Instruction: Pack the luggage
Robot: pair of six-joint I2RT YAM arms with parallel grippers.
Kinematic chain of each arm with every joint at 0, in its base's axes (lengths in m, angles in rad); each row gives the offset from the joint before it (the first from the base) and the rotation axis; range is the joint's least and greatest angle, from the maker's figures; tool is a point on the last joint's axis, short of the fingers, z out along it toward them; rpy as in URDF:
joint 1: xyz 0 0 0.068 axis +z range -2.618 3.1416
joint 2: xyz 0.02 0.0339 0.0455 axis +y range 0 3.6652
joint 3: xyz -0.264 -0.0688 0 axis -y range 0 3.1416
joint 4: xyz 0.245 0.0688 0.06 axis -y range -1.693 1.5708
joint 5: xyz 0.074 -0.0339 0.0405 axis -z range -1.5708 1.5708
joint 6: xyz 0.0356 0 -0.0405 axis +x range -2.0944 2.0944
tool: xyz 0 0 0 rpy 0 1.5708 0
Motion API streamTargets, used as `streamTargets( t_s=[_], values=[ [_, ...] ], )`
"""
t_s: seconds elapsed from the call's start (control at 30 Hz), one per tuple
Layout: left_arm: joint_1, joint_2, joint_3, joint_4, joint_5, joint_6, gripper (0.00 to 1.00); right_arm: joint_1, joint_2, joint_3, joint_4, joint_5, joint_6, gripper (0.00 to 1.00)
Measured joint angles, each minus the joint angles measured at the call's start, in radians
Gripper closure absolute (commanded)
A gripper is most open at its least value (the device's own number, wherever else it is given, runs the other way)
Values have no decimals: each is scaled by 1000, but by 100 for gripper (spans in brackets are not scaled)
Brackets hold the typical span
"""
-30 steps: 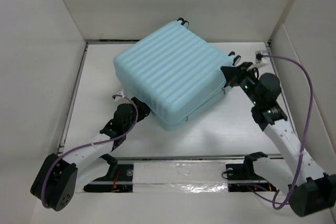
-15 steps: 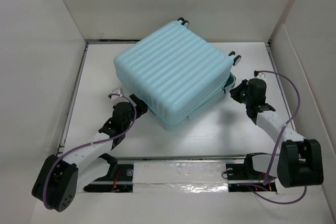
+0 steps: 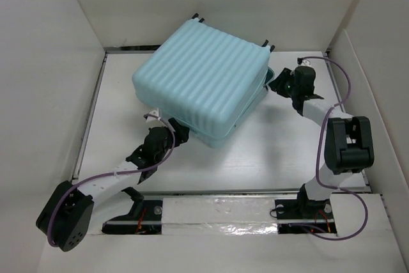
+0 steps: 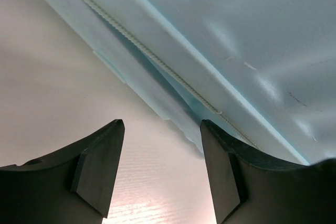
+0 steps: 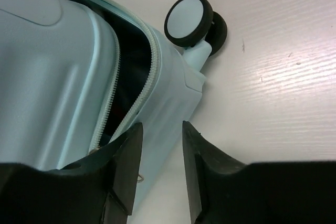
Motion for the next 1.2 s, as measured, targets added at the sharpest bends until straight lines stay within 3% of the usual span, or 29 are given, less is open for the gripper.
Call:
streamTargets(
  t_s=[0.1, 0.13, 0.23, 0.27, 0.43, 0.57, 0.73, 1.2],
  values=[
    [-32, -2, 0, 0, -14, 0, 47, -6, -44, -26, 7, -10, 3, 50],
    [-40, -3, 0, 0, -15, 0, 51, -3, -88, -72, 37, -23, 11, 66],
    [-50, -19, -3, 0, 5, 0, 62, 27, -291, -322, 208, -67, 54, 100],
    [-52, -29, -6, 0, 17, 2, 63, 41, -356, -410, 257, -87, 64, 100],
    [-62, -92, -23, 0, 53, 16, 61, 178, -442, -655, 402, -205, 52, 97],
    [-66, -92, -14, 3, 51, 24, 59, 315, -457, -742, 488, -248, -13, 69],
    [-66, -27, 34, 4, 53, 28, 58, 322, -458, -760, 565, -279, -56, 57],
    [-66, -5, 47, 1, 55, 31, 58, 436, -457, -681, 514, -297, -208, 52]
  ],
)
